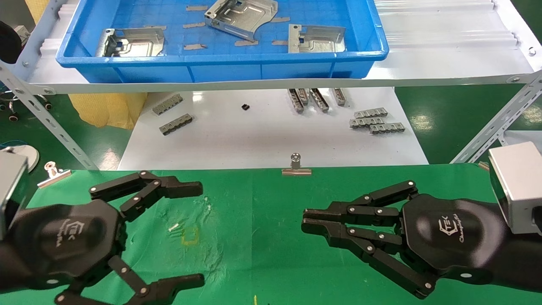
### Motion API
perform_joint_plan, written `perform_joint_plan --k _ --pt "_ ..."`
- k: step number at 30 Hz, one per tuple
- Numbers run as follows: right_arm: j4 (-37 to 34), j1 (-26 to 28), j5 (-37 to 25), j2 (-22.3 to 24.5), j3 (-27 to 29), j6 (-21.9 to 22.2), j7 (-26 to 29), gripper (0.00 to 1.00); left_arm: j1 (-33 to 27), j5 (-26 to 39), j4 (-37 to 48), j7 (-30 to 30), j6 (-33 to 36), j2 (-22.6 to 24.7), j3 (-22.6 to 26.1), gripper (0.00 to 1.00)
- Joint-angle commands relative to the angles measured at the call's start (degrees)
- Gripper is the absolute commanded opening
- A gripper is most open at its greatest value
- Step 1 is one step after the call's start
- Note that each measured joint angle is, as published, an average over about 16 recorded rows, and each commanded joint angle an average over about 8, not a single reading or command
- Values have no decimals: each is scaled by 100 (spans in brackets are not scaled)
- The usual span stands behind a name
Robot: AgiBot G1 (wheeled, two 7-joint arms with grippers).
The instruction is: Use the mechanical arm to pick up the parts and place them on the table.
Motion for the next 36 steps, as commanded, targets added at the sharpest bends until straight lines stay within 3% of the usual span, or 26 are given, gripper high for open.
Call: perform_joint_plan --k 1,9,18,25,27,28,33,35,36 --pt "0 0 0 0 0 0 0 0 -33 7 12 -3 -36 19 -6 100" --pt "0 0 0 0 0 0 0 0 -1817 1088 1099 -446 -777 823 440 100" --pt "0 0 0 0 -1 0 0 0 -3978 2627 3727 -466 -1717 2434 1231 100" --pt "0 1 1 0 -1 0 -1 0 -4911 3296 5574 -129 -3135 3514 1509 100" --pt "0 1 1 0 -1 0 -1 8 -5044 3448 5927 -62 -3550 3753 1586 100" --pt "0 1 1 0 -1 0 -1 20 -5090 3516 6074 -38 -3720 3851 1625 93" --pt "0 1 1 0 -1 0 -1 82 -5157 3727 6460 -44 -4126 4094 1803 30" --pt "0 1 1 0 -1 0 -1 100 -5144 3758 6498 -105 -4145 4109 1856 6" --pt "0 1 1 0 -1 0 -1 100 -5137 3767 6505 -143 -4149 4111 1880 0"
